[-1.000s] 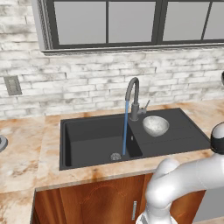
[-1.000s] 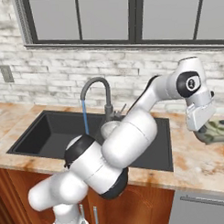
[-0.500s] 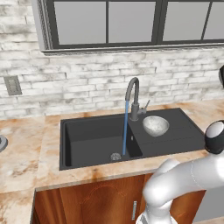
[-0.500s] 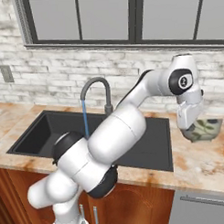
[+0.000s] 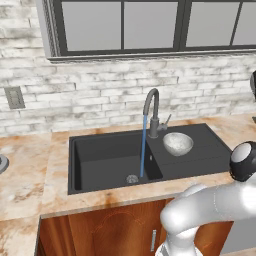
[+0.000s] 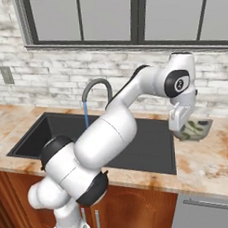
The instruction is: Rinse each bowl for a few seconds and place them down in the sink or on the counter.
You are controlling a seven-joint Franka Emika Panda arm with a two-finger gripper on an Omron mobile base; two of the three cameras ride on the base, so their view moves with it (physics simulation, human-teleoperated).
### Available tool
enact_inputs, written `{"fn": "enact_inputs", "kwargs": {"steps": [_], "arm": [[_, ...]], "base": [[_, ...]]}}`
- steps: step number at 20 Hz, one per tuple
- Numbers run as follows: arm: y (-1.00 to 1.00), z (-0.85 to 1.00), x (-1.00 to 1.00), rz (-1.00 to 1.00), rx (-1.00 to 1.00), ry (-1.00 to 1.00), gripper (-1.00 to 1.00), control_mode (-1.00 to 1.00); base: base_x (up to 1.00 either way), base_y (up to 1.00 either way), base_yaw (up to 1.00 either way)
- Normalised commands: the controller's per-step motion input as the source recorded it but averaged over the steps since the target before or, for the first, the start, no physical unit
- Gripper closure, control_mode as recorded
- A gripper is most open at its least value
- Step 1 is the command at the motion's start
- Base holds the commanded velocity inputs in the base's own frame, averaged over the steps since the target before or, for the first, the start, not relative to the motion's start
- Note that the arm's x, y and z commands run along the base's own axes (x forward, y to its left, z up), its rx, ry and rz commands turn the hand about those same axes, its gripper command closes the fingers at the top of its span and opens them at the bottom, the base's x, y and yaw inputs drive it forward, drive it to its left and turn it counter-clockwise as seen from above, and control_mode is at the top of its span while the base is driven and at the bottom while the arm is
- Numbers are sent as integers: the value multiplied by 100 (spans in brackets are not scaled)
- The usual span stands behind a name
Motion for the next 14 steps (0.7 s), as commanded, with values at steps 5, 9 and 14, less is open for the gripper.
{"fn": "enact_inputs", "kwargs": {"steps": [5, 9, 14], "arm": [[47, 1, -7, 3, 4, -12, 100, -100], [48, 0, -7, 4, 1, -9, 100, -100], [48, 0, -7, 5, 0, -8, 100, -100]], "base": [[0, 0, 0], [0, 0, 0], [0, 0, 0]]}}
